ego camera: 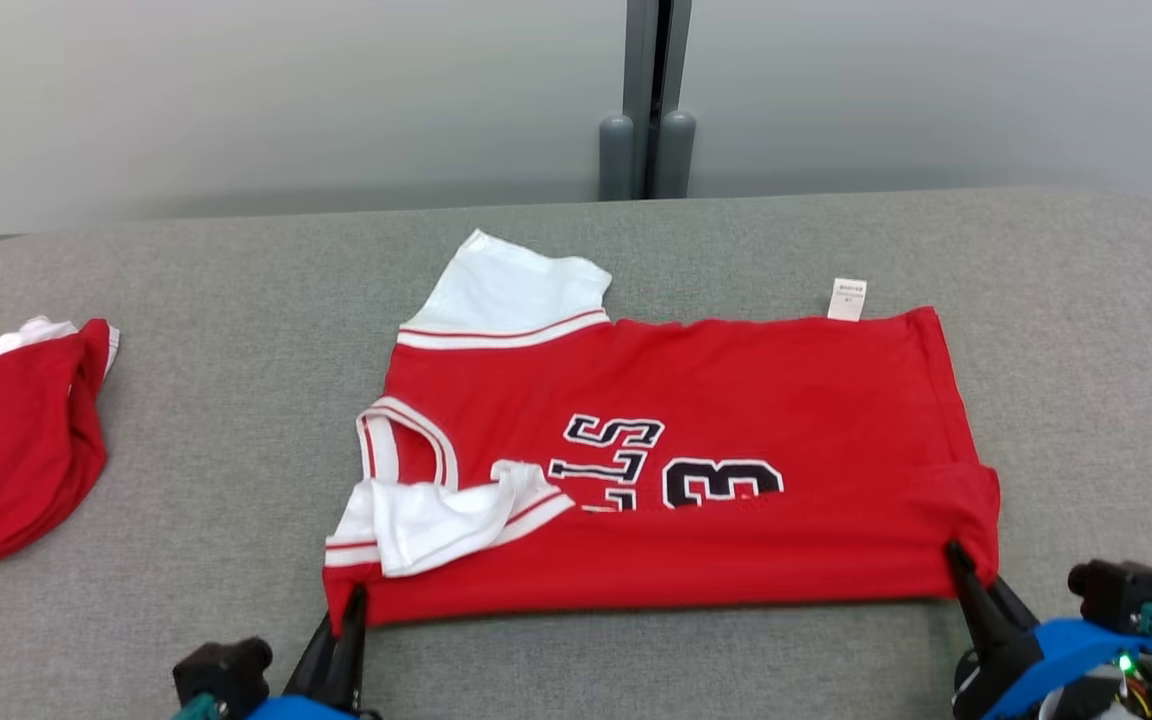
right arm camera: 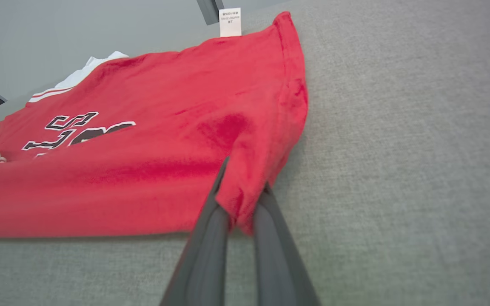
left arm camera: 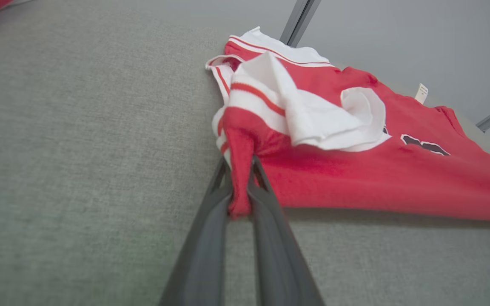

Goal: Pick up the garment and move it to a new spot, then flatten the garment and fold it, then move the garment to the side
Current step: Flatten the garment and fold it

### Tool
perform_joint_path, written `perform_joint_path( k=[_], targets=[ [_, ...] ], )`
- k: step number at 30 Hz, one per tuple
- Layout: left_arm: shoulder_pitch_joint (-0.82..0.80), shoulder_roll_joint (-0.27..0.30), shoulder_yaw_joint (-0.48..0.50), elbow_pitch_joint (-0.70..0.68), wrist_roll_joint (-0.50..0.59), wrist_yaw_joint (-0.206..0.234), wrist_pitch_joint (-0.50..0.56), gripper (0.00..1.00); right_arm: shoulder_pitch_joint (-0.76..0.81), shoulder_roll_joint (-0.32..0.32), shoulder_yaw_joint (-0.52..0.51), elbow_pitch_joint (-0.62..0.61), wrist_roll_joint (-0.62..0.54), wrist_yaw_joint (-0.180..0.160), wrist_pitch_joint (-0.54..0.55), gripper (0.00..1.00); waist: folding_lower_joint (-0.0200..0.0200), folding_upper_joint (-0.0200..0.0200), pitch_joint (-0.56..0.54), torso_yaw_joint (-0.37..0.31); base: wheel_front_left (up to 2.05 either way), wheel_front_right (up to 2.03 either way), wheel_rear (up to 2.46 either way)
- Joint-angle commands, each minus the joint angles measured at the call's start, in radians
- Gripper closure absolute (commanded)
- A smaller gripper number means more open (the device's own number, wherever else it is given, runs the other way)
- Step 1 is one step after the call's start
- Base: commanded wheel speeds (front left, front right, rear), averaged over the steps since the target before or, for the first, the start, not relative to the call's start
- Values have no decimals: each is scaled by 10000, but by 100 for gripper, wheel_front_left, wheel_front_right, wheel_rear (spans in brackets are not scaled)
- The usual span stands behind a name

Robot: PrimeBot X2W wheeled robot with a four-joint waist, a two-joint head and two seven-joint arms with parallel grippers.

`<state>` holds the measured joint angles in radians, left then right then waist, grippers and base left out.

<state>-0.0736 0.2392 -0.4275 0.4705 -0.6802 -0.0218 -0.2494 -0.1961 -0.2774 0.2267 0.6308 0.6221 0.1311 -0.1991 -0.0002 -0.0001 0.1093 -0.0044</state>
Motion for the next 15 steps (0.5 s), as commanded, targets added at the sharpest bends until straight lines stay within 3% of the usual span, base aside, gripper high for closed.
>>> perform_joint_path(
  k=[1, 7, 8, 9, 10, 15],
  targets=[
    [157, 141, 136, -119, -61, 117, -59, 100, 228, -129, -91, -87, -75, -6, 32, 100, 2, 1, -13, 19, 0, 0, 0],
    [1245, 359, 90, -1302, -127, 648, 292, 100, 1510, -53, -776, -1161, -413, -10, 647, 100, 2, 1, -135, 257, 0, 0, 0],
    [1281, 397, 97, -1438, -122, 689, 296, 82, 1666, 9, -914, -1277, -405, -12, 867, 100, 2, 1, -126, 268, 0, 0, 0],
    [1289, 415, 124, -1552, -97, 740, 285, 10, 1764, 37, -1001, -1433, -506, -12, 1033, 62, 2, 1, -124, 278, 0, 0, 0],
    [1293, 427, 80, -1642, -19, 799, 317, 0, 1820, 53, -1153, -1589, -560, -12, 1112, 0, 2, 1, -129, 282, 0, 0, 0],
    [930, 449, 79, -1959, 249, 899, 159, 0, 1997, 368, -1677, -2223, -865, -3, 1343, 0, 2, 1, -190, 236, 0, 0, 0]
  ],
)
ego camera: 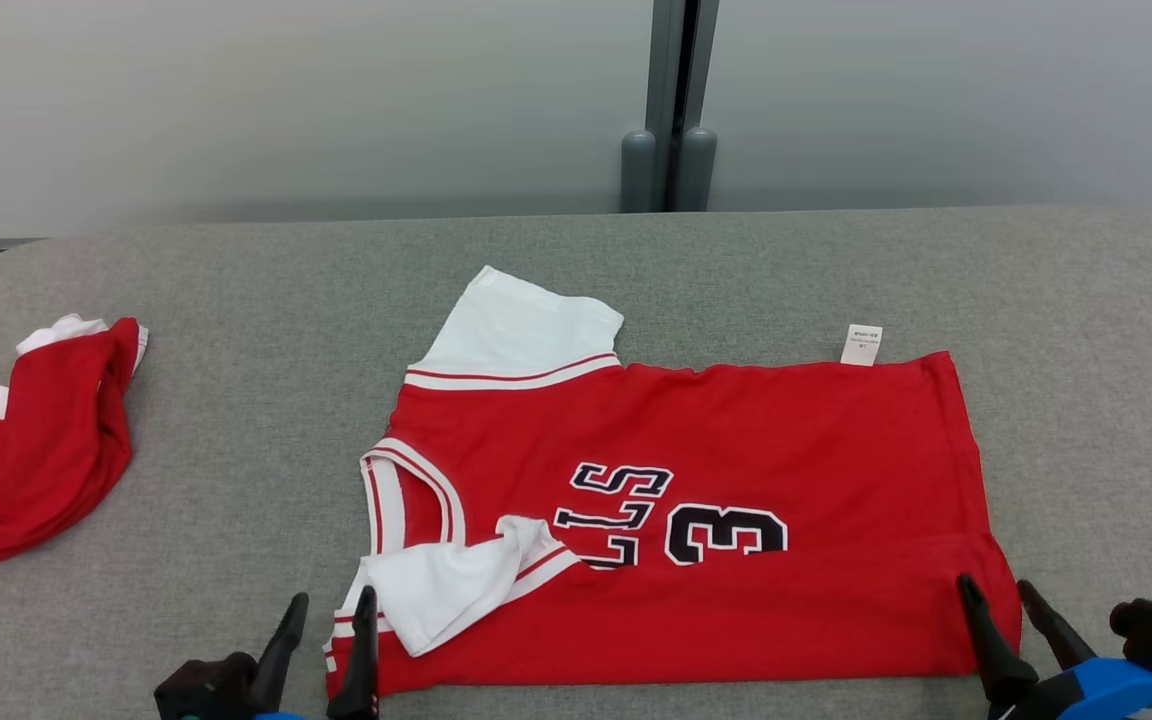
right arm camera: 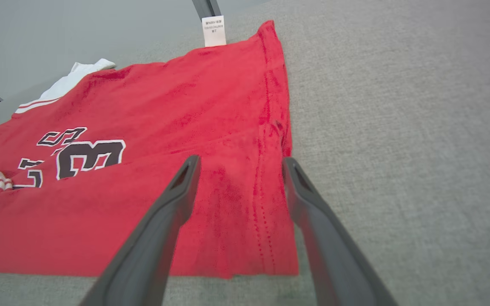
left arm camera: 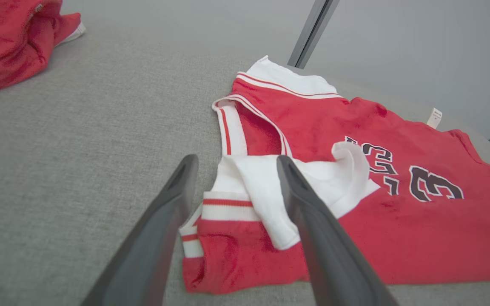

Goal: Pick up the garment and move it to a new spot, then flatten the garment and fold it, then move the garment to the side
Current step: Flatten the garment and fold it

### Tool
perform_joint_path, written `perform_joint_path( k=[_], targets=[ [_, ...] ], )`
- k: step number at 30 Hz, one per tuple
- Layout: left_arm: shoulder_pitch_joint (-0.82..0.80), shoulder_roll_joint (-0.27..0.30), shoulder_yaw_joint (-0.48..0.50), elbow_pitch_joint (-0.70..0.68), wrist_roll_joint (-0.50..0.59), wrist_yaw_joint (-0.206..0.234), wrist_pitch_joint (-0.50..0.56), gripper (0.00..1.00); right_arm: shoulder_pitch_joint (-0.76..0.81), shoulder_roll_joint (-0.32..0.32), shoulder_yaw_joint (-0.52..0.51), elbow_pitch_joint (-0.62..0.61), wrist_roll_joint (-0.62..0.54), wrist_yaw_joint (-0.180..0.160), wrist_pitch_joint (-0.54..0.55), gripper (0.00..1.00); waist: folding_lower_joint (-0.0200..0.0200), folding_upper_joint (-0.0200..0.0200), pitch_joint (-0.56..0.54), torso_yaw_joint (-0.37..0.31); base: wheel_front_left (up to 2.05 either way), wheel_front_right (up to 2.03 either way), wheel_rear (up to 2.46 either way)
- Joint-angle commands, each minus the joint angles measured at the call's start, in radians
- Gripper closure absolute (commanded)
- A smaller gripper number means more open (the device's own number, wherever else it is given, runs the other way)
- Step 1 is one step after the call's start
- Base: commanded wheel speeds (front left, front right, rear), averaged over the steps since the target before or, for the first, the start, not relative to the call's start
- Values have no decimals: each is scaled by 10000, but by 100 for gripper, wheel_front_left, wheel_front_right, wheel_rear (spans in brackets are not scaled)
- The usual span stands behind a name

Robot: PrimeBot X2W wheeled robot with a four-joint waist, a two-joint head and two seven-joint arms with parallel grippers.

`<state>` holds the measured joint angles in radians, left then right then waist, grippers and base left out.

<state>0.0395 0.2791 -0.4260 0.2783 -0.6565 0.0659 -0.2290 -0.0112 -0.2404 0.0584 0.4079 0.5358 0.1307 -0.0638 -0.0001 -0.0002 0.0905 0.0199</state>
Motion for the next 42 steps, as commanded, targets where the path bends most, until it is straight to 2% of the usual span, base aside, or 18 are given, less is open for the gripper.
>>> perform_joint_path(
  k=[1, 7, 12, 19, 25, 33, 42],
  targets=[
    [-259, 62, 137, -82, 96, 64, -102, 0, 119, 50, -118, -157, -51, 1, -67, 0, 1, 2, -10, -33, 0, 0, 0],
    [-664, 54, 930, -350, 676, 386, -361, 0, -334, 198, -645, -1006, -561, 1, -653, 0, 1, 2, -73, -227, 0, 0, 0],
    [-711, -206, 2040, -1326, 1625, 517, -356, 0, -585, 241, -857, -1528, -1120, 1, -1335, 0, 1, 2, -100, -299, 0, 0, 0],
    [-629, -593, 3029, -1844, 2691, 197, -360, 0, -879, 608, -720, -2009, -1791, 1, -1928, 0, 1, 2, -149, -295, 0, 0, 0],
    [-818, -749, 2988, -1166, 3642, -97, -362, 0, -760, 1031, -470, -1906, -2482, 1, -2023, 0, 1, 2, -222, -259, 0, 0, 0],
    [-912, -926, 3078, -151, 4154, -270, -361, 0, -424, 1475, -457, -1704, -3185, 1, -2024, 0, 1, 2, -328, -238, 0, 0, 0],
    [-1015, -1072, 3331, 242, 4457, -490, -363, 0, -239, 1671, -503, -1498, -3456, 1, -2027, 0, 1, 2, -369, -178, 0, 0, 0]
  ],
)
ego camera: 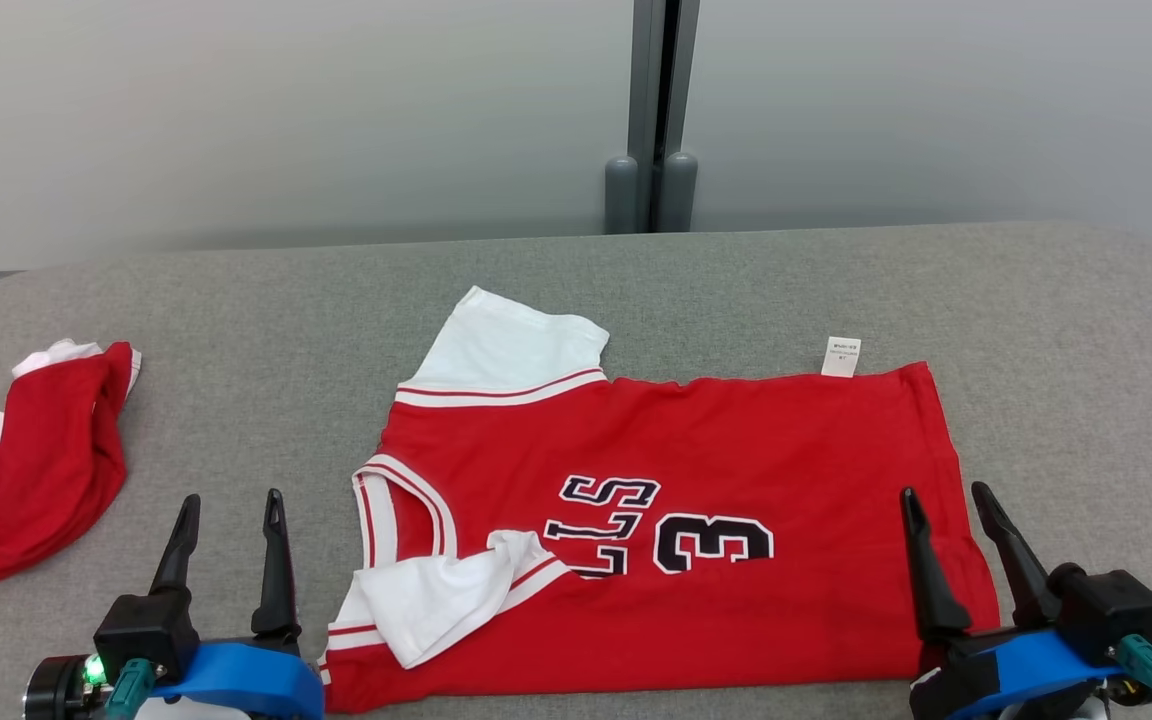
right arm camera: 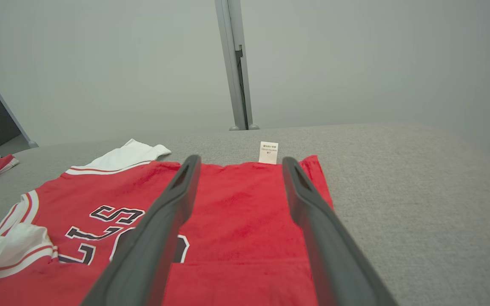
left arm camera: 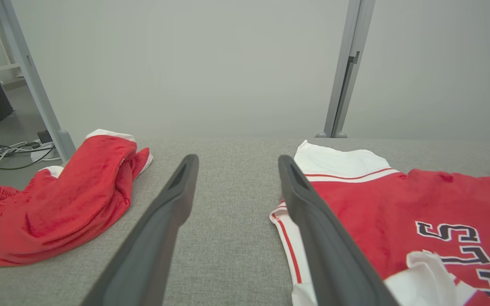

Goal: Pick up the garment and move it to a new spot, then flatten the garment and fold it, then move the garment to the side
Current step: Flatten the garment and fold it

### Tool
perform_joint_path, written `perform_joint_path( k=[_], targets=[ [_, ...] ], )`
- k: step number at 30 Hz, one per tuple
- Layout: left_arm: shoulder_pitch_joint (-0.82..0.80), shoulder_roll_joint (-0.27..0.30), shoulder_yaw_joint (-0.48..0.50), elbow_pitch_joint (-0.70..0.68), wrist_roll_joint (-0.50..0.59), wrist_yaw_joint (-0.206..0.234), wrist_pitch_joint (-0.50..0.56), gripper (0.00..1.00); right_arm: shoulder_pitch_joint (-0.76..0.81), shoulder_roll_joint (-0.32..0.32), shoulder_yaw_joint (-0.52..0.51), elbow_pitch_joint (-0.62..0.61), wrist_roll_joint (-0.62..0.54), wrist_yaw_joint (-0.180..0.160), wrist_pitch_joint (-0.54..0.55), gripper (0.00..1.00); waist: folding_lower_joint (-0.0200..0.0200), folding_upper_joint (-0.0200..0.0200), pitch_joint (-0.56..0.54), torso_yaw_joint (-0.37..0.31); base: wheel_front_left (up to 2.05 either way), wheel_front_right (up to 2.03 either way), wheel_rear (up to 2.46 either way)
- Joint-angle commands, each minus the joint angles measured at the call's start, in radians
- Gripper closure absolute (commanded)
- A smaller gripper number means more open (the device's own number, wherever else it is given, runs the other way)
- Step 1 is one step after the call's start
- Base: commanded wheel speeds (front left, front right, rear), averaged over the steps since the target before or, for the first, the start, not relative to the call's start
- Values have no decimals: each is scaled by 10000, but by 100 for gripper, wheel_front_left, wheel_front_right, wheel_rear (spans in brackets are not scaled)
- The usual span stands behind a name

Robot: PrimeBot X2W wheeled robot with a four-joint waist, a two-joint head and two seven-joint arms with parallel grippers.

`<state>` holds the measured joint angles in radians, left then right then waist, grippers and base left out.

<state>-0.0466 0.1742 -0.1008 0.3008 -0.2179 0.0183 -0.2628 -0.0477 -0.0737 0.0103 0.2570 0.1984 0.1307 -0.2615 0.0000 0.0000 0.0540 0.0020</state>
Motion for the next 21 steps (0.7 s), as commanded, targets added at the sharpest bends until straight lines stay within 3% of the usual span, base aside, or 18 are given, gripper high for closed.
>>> perform_joint_path(
  k=[1, 16, 21],
  targets=[
    [-157, -44, 109, 37, 86, -48, -24, 0, 131, 16, -24, 20, -93, 1, -48, 0, 0, 0, -13, 4, 0, 0, 0],
    [-133, -276, 460, 77, 373, -318, -24, 0, 74, 92, -14, 192, -140, 1, -49, 0, 0, 0, -74, -2, 0, 0, 0],
    [-617, -200, 507, 240, 276, -635, -26, 0, -499, -113, -171, 306, -240, 3, -50, 0, 0, 0, 119, -139, 0, 0, 0]
  ],
)
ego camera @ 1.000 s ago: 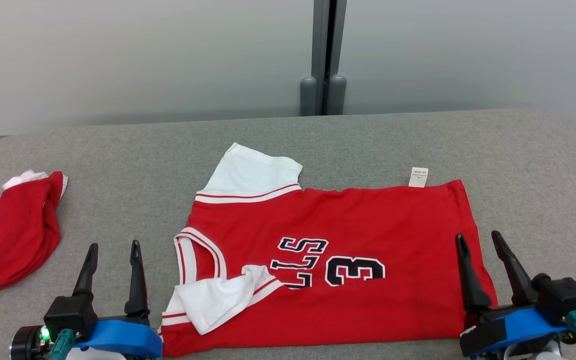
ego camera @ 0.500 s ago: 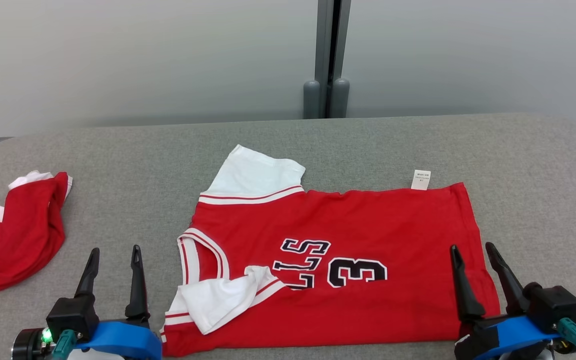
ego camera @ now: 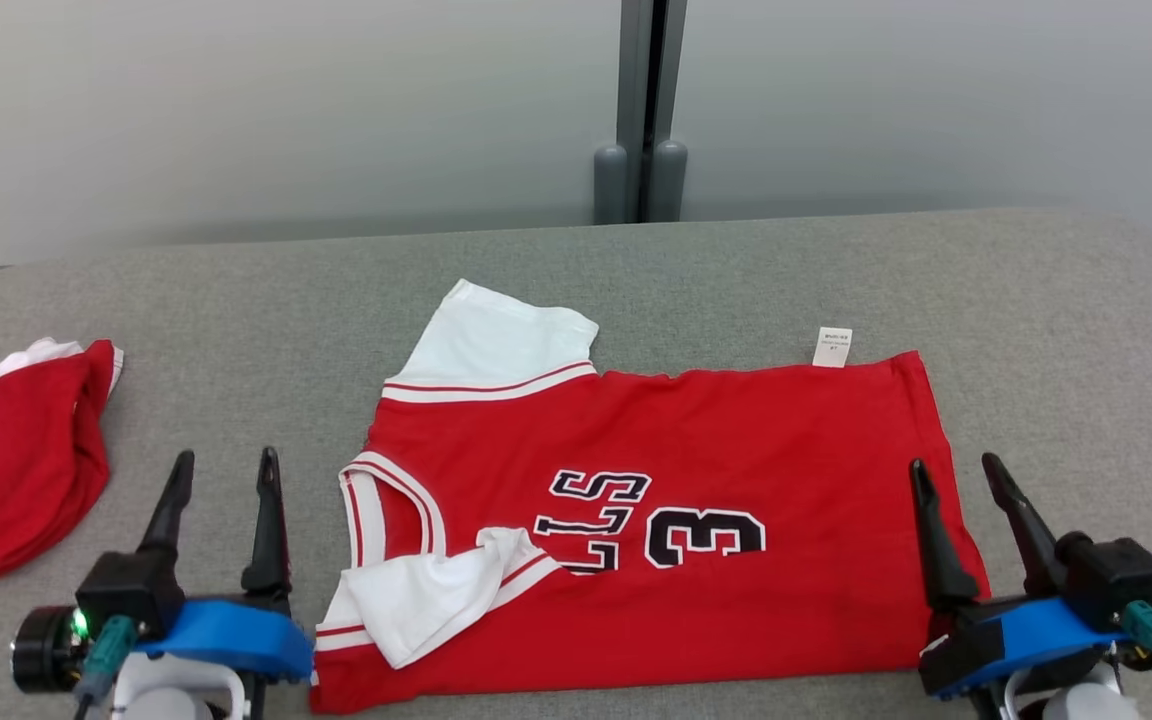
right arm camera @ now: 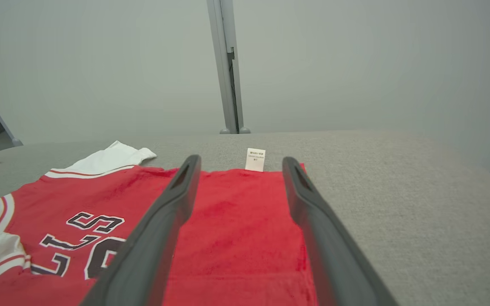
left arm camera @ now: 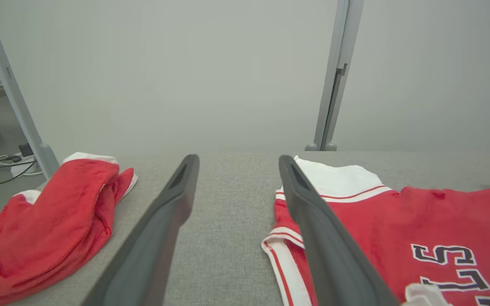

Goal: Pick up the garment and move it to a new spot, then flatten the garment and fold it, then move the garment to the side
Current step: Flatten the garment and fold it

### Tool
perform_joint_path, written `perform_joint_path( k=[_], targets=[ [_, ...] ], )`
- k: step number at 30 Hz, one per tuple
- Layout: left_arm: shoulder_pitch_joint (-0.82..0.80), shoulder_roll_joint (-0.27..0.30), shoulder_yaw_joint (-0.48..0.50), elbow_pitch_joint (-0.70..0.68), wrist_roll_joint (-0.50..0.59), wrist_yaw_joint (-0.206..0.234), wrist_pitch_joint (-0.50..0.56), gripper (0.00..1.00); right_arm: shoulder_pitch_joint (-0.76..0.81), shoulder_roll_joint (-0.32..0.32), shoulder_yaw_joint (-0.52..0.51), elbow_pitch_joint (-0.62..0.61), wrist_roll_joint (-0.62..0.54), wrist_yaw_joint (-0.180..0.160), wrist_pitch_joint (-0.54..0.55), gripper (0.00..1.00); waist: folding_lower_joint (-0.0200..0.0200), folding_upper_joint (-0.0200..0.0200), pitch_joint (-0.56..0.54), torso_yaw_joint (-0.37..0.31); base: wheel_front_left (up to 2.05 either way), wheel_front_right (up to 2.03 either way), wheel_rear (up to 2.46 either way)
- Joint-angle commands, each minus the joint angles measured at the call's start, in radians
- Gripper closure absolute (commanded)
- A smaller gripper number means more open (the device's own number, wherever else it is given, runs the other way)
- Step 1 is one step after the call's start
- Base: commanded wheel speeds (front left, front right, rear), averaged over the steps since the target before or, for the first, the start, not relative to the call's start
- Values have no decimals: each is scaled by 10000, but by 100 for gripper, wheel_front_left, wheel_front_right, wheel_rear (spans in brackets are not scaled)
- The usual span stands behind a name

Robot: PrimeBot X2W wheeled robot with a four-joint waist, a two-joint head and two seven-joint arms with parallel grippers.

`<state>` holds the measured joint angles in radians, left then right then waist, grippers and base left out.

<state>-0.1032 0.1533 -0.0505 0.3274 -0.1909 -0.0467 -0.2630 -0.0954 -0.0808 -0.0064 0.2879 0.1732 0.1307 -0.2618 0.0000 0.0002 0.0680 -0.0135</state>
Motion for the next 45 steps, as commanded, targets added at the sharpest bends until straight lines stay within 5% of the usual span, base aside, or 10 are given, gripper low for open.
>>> perform_joint_path(
  k=[1, 13, 23, 45],
  targets=[
    [-260, 117, -20, 21, 91, -40, -24, 0, -159, -121, -32, 106, -44, 1, -43, 0, 0, -2, 44, -20, 0, 0, 0],
    [-4700, 1214, -927, 1107, 23, -774, 1345, 0, -3562, -1439, 272, 1261, -113, 1, 994, 0, 0, -2, 1814, -665, 0, 0, 0],
    [-8387, 1984, -3291, 2994, -1370, -834, 3141, 0, -5829, -1771, 1096, 2226, 388, 1, 1212, 0, 0, -2, 3793, -1394, 0, 0, 0],
    [-9969, 2566, -6365, 5642, -4338, -839, 4764, 0, -7285, -1683, 2419, 3981, 1100, 1, 422, 0, 0, -2, 4847, -1943, 0, 0, 0]
  ],
)
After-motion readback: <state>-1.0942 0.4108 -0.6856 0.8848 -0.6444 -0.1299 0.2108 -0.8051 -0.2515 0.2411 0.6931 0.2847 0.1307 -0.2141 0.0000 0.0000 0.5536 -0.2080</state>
